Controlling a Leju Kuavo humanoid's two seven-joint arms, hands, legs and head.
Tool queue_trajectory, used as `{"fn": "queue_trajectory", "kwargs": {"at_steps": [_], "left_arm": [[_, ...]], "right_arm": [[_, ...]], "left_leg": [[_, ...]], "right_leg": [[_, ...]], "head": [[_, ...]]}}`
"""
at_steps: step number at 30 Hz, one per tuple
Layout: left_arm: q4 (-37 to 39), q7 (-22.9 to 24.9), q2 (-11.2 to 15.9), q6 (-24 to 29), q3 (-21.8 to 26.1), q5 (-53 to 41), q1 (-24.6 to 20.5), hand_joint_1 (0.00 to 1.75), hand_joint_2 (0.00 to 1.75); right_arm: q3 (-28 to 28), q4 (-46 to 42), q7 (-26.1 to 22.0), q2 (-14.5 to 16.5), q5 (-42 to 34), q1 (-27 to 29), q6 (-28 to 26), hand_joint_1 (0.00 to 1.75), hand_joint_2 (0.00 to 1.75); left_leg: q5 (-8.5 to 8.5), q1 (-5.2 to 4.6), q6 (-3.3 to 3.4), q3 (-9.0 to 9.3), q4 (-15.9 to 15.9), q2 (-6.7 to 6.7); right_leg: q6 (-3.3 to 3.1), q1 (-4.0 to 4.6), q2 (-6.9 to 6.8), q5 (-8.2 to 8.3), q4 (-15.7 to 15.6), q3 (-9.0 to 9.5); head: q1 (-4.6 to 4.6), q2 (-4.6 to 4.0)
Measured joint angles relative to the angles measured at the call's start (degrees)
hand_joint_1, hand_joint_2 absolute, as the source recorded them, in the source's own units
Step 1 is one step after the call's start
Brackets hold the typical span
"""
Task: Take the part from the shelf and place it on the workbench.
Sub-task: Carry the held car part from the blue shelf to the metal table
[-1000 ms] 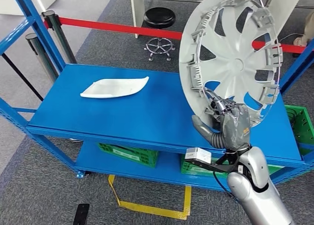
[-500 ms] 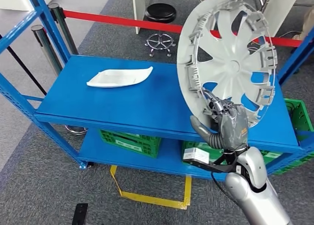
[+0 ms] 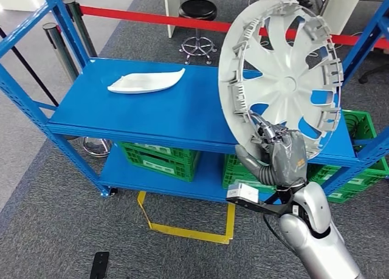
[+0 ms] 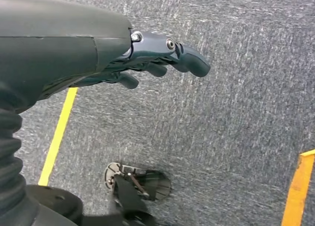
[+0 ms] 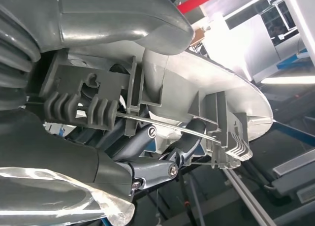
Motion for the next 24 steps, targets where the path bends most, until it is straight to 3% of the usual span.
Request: {"fn": "queue_trajectory", "kwargs": {"at_steps": [1, 3, 4, 6, 8, 9, 10, 11, 13, 15, 16, 18, 20, 23, 24], "left_arm": [[0.0, -0.04, 0.01, 0.07, 0.0, 0.05, -0.05, 0.0, 1.75], [0.0, -0.08, -0.01, 0.2, 0.02, 0.16, 0.0, 0.0, 1.75], [0.0, -0.09, -0.02, 0.25, 0.03, 0.25, 0.01, 0.0, 1.75], [0.0, -0.12, -0.04, 0.37, 0.06, 0.37, -0.02, 0.0, 1.75], [0.0, -0.15, -0.08, 0.45, 0.07, 0.45, -0.04, 0.0, 1.75], [0.0, -0.2, -0.1, 0.48, 0.07, 0.5, -0.04, 0.0, 1.75], [0.0, -0.31, -0.12, 0.46, 0.07, 0.55, -0.03, 0.0, 1.75], [0.0, -0.52, -0.12, 0.36, 0.07, 0.58, -0.01, 0.0, 1.75], [0.0, -1.02, -0.1, 0.13, 0.07, 0.56, 0.05, 0.0, 1.75], [0.0, -1.26, -0.08, 0.05, 0.05, 0.55, 0.12, 0.0, 1.75], [0.0, -1.27, -0.05, 0.07, 0.05, 0.55, 0.14, 0.0, 1.75], [0.0, -1.28, 0.07, 0.13, 0.04, 0.55, 0.21, 0.0, 1.75], [0.0, -1.28, 0.2, 0.19, 0.04, 0.54, 0.36, 0.0, 1.75], [0.0, -1.28, 0.28, 0.2, 0.04, 0.52, 0.54, 0.0, 1.75], [0.0, -1.27, 0.3, 0.2, 0.04, 0.52, 0.58, 0.0, 1.75]], "right_arm": [[0.03, -0.01, 0.01, 0.01, 0.01, -0.01, -0.01, 1.75, 1.75], [0.07, 0.0, -0.02, 0.01, 0.02, 0.05, -0.02, 1.75, 1.75], [0.07, 0.01, -0.02, 0.01, 0.02, 0.09, -0.02, 1.75, 1.75], [0.02, 0.02, -0.03, 0.0, 0.02, 0.14, -0.01, 1.75, 1.75], [0.05, 0.03, -0.03, 0.01, 0.01, 0.15, 0.01, 1.75, 1.75], [0.08, 0.05, -0.04, 0.01, 0.0, 0.17, 0.03, 1.75, 1.75], [0.1, 0.07, -0.02, 0.01, -0.04, 0.18, 0.1, 1.75, 1.75], [0.12, 0.09, 0.03, 0.01, -0.17, 0.18, 0.21, 1.75, 1.75], [0.09, 0.1, 0.16, 0.0, -0.75, 0.16, 0.59, 1.75, 1.75], [0.06, 0.08, 0.08, 0.0, -1.73, 0.12, 1.11, 1.75, 1.75], [0.05, 0.07, -0.03, 0.0, -2.26, 0.17, 1.39, 1.75, 1.75], [0.0, 0.07, -0.27, -0.02, -3.02, 0.45, 1.84, 1.75, 1.75], [-0.12, 0.08, -0.45, -0.08, -3.29, 0.66, 2.02, 1.75, 1.75], [-0.28, 0.08, -0.58, -0.11, -3.42, 0.83, 2.06, 1.75, 1.75], [-0.34, 0.08, -0.61, -0.11, -3.43, 0.97, 2.07, 1.75, 1.75]], "left_leg": [[-0.28, -0.18, 0.27, 0.45, -1.2, 0.0], [0.72, -0.21, 0.81, -0.16, -1.8, 0.09], [1.39, -0.11, 1.16, -0.58, -2.03, 0.17], [2.81, 0.13, 1.79, -1.85, -2.38, 0.32], [4.1, 0.12, 2.04, -3.51, -2.33, 0.38], [4.69, 0.12, 2.02, -4.39, -2.3, 0.39], [5.27, 0.12, 1.94, -5.28, -2.26, 0.39], [5.83, 0.14, 1.81, -6.15, -2.21, 0.39], [6.84, 0.12, 1.36, -7.52, -1.99, 0.37], [7.71, -0.06, 0.77, -8.34, -1.53, 0.37], [8.13, -0.13, 0.46, -8.59, -1.38, 0.39], [8.74, -0.05, -0.19, -8.92, -1.19, 0.41], [6.75, 0.13, -0.86, -9.7, 0.7, 0.39], [0.07, 0.31, -1.55, -12.94, 10.97, 0.37], [-1.06, 0.33, -1.61, -13.68, 14.07, 0.37]], "right_leg": [[0.33, -0.07, -0.05, 0.51, -0.08, -0.21], [0.97, -0.21, -0.03, 1.14, -0.29, -0.55], [1.25, -0.23, 0.03, 0.3, 0.15, -1.08], [1.71, -0.31, 0.16, -4.41, 4.37, -2.81], [2.06, -0.4, 0.16, -9.48, 11.89, -4.68], [2.19, -0.46, 0.16, -10.29, 14.76, -4.94], [2.29, -0.52, 0.16, -9.73, 16.1, -4.5], [2.32, -0.58, 0.15, -8.08, 15.61, -3.15], [2.23, -0.65, 0.09, -5.44, 9.42, 2.48], [1.91, -0.6, 0.08, -6.54, 1.15, 8.59], [1.67, -0.52, 0.12, -7.54, -1.32, 10.12], [0.91, -0.53, 0.14, -7.92, -2.56, 10.07], [-0.11, -0.63, 0.03, -7.21, -2.55, 9.76], [-0.89, -0.56, -0.02, -6.09, -2.4, 9.0], [-0.91, -0.48, 0.0, -5.85, -2.26, 8.59]], "head": [[-0.01, 0.0], [-0.03, 0.0], [0.02, 0.0], [0.13, 0.0], [0.2, 0.0], [0.19, 0.0], [0.18, 0.0], [0.19, 0.0], [0.21, 0.0], [0.14, 0.0], [0.1, 0.0], [0.08, 0.0], [-0.01, 0.0], [-0.14, 0.0], [-0.15, 0.0]]}}
